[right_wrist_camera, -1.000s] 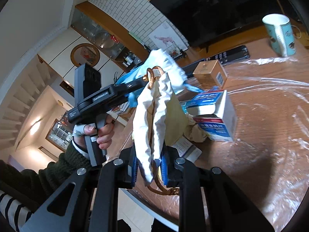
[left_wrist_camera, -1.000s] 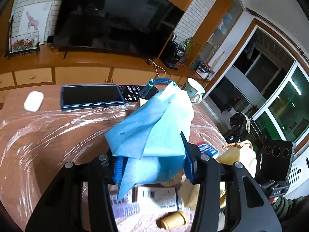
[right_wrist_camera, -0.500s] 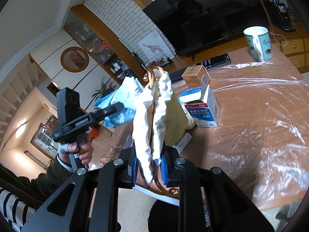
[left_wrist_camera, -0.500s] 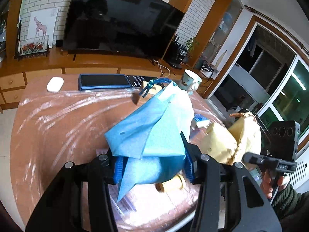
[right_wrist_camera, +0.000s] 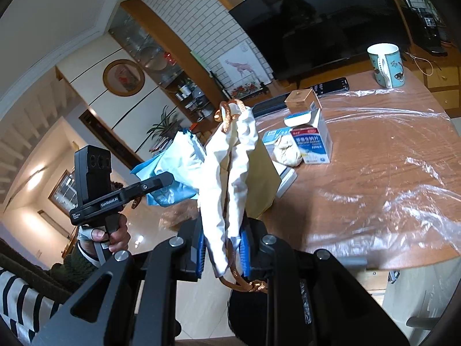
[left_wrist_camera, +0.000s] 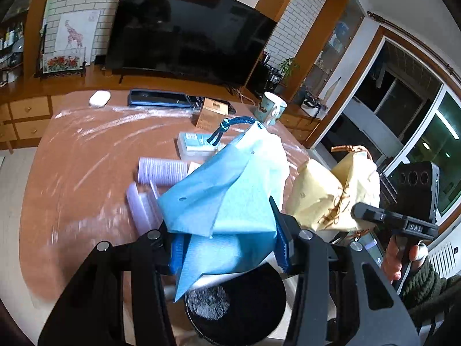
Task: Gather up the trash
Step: 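Carry both held bags off the table edge over the black trash bin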
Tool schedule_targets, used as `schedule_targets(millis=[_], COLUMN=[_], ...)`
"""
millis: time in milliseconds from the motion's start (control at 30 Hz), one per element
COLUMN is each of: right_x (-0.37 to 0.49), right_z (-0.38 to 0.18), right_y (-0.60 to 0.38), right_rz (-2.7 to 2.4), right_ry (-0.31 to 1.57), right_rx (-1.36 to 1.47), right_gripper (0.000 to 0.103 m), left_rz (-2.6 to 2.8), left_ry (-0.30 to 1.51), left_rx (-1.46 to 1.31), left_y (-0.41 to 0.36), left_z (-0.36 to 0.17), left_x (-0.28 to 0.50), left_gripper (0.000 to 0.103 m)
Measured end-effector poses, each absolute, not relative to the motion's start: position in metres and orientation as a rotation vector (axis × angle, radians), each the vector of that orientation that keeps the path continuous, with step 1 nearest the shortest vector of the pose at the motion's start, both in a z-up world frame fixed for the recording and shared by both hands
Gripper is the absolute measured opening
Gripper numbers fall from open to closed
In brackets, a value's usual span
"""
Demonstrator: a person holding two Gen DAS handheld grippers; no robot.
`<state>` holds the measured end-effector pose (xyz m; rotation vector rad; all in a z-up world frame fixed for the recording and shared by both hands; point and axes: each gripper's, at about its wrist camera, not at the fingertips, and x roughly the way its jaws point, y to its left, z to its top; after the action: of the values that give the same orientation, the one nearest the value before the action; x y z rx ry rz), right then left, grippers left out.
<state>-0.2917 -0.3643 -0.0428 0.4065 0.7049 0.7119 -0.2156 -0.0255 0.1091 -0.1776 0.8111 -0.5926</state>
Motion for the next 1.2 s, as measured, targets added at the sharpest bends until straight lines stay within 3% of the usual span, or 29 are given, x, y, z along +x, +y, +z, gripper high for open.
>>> schedule_targets(millis=[467, 1200], right_x=[-0.357, -0.364], right_z=[-0.07, -0.125], right_y=[-0.379, -0.361], right_rz=[0.721, 0.681], right_ry=[0.816, 0.98], right_rx=[0.329, 0.259], right_gripper=[0.02, 0.02], left_rz=[-0.521, -0.487], left_ry=[0.909, 1.039], left_rx=[-0.102, 0.019], left_y=[-0.07, -0.093], left_z=[0.069, 0.008], left_x=[-0.297, -0.312], left_gripper=[0.049, 0.049])
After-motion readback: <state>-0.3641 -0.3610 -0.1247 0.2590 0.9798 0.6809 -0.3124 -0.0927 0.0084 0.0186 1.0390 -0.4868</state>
